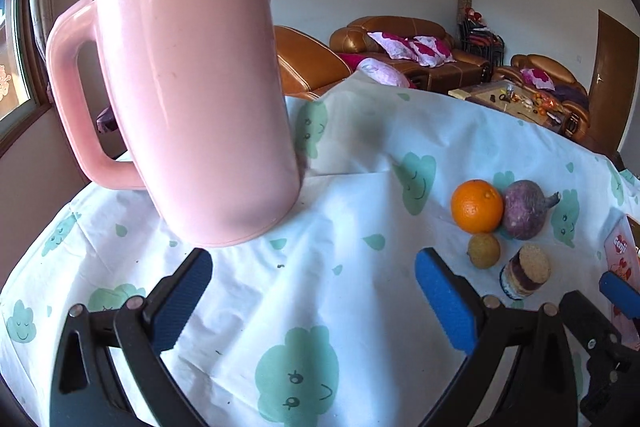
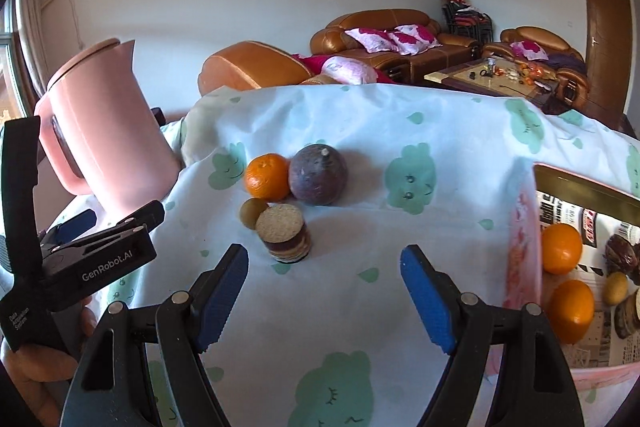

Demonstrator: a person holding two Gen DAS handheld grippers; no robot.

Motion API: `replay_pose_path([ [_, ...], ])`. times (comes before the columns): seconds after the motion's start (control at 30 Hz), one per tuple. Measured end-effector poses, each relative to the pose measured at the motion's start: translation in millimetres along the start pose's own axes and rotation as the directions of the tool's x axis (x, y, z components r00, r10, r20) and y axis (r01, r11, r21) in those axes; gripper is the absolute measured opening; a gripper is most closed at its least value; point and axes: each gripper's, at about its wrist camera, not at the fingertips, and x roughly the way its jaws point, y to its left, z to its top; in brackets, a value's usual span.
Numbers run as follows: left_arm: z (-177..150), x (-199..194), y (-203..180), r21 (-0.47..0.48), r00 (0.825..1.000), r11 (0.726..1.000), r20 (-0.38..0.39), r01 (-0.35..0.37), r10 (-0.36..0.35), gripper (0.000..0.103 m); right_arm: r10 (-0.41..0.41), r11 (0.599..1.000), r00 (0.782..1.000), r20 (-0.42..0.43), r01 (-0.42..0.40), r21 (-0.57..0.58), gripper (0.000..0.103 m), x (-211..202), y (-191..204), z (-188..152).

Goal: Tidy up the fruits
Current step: 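Move the right gripper to the round rice cake and grasp it, then grasp the small yellow fruit with the left gripper while the right holds the rice cake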

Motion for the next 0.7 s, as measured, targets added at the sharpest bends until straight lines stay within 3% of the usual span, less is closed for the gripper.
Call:
replay_pose_path([
  [0.13, -2, 0, -8, 0.034, 1.000, 0.999, 0.002, 0.006, -0.006, 0.102, -0.005, 0.999, 0.998, -0.064, 0.001, -0.050, 0.078, 25, 18, 7],
  [0.23, -1, 2, -10, 0.038, 1.000, 0.999, -0.009, -0.002, 0.002, 0.101, 0.000, 0.999, 0.993, -0.118, -0.006, -0.044, 0.055, 42, 22, 11],
  [0.33, 1, 5, -6, 0.030, 1.000, 1.000, -0.019, 0.005, -0.005, 0.101, 0.009, 1.000, 0.985, -0.171, -0.011, -0.011, 0.053, 57, 19, 13],
  [0.43, 3, 6, -9, 0.038, 1.000, 0.999, -0.015, 0.002, -0.001, 0.101, 0.020, 1.000, 0.985, -0.170, -0.020, -0.002, 0.052, 61, 19, 14],
  [0.47, 2, 5, -10, 0.043, 1.000, 0.999, -0.014, 0.003, -0.002, 0.101, 0.018, 1.000, 0.986, -0.165, -0.019, -0.005, 0.039, 61, 19, 14],
  [0.5, 4, 6, -12, 0.047, 1.000, 0.999, -0.012, 0.002, -0.001, 0.101, 0.024, 1.000, 0.986, -0.164, -0.026, -0.010, 0.038, 61, 21, 14],
  [0.7, 2, 5, -14, 0.061, 1.000, 0.998, -0.001, 0.018, -0.018, 0.101, -0.013, 1.000, 0.998, -0.062, 0.013, 0.009, 0.038, 35, 14, 13],
])
